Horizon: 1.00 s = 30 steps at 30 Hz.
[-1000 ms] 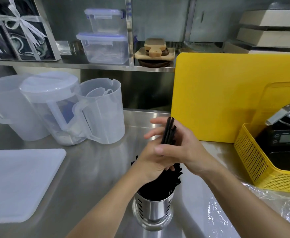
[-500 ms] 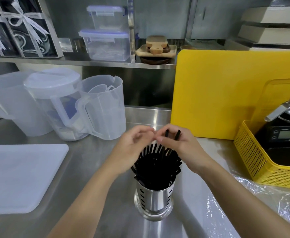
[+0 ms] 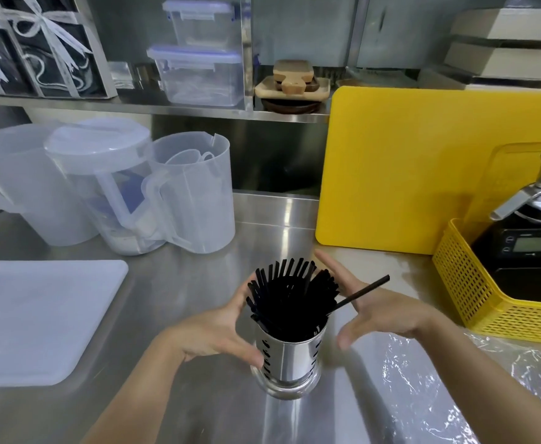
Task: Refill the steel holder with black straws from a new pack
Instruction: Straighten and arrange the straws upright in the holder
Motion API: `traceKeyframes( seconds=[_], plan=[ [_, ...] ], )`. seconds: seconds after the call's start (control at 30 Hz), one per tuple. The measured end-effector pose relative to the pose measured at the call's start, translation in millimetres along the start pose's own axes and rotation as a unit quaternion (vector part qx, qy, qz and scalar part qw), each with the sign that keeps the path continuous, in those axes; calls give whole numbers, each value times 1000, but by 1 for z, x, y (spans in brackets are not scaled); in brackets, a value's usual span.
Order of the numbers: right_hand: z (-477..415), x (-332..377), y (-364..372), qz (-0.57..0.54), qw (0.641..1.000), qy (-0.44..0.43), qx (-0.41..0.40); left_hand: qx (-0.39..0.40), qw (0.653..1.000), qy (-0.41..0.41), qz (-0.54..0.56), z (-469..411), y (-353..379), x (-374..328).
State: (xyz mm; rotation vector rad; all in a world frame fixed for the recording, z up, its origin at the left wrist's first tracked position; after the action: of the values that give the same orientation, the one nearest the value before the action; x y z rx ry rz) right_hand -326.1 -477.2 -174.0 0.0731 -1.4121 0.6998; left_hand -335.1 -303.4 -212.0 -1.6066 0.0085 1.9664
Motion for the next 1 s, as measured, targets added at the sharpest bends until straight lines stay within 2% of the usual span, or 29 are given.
traceKeyframes(
  seconds=[0.17, 0.37, 0.4, 0.5, 0.63, 0.8, 0.93, 1.0],
  plan=[
    [-11, -1, 4, 15, 998, 1, -63, -71, 997, 43, -5, -10, 6, -20],
    [-21, 8, 5, -39, 994, 4, -107, -43, 994, 87, 53, -13, 14, -43],
    [-24, 8, 4, -16, 992, -3, -127, -66, 991, 104, 48, -16, 12, -47],
    [-30, 15, 4, 146, 974, -38, -168, -165, 978, 127, -19, -24, -2, -53],
    [-29, 38, 9, 174, 968, -87, -160, -136, 983, 124, 14, -26, 1, -63],
    [-21, 57, 4, 96, 971, -122, -183, -160, 970, 148, 107, -22, -10, -71],
    [-20, 50, 4, 20, 980, -97, -171, -132, 973, 156, 103, -21, -7, -66],
    [-22, 44, 6, -9, 980, -90, -177, -156, 970, 163, 97, -22, -5, -69]
  ],
)
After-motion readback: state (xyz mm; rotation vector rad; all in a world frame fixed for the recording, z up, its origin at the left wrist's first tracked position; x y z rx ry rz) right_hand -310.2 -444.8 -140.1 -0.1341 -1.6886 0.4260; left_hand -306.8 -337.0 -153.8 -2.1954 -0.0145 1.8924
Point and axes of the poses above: each hand's wrist, its own z-axis away from the middle knuckle, its own y-axis out of the palm, x = y × z, the point moved 8 cm from there along -z, towards the middle knuckle, and after that the axes turned 15 degrees about -x, right-handed, at the moved point
